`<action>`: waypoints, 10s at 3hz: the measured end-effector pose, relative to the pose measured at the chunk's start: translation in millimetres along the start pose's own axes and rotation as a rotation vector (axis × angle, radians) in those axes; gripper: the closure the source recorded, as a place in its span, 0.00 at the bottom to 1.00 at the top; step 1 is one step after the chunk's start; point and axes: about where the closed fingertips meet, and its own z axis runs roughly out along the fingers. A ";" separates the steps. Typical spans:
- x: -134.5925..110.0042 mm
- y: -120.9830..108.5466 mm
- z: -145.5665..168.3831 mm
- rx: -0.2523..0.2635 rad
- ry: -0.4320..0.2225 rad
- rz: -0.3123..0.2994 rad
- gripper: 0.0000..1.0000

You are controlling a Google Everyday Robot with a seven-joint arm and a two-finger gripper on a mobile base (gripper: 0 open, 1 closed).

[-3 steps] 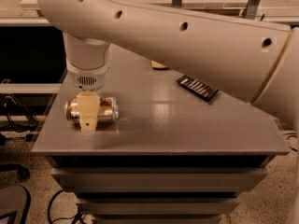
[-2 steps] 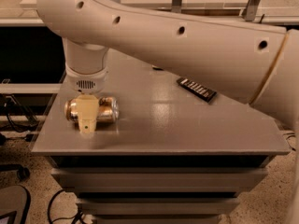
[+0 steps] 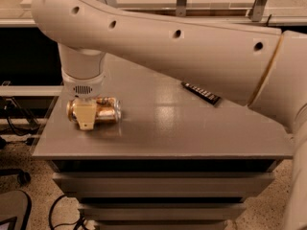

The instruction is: Place orange can upright

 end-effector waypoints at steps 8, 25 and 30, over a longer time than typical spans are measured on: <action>97.7 -49.2 -76.1 0.170 -0.618 0.257 1.00; 59.7 -39.7 -80.3 0.296 -1.381 0.227 0.59; 63.6 -43.6 -81.9 0.277 -1.351 0.222 0.00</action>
Offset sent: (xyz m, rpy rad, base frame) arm 0.0155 -0.0007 0.0360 0.1737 0.0123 0.0596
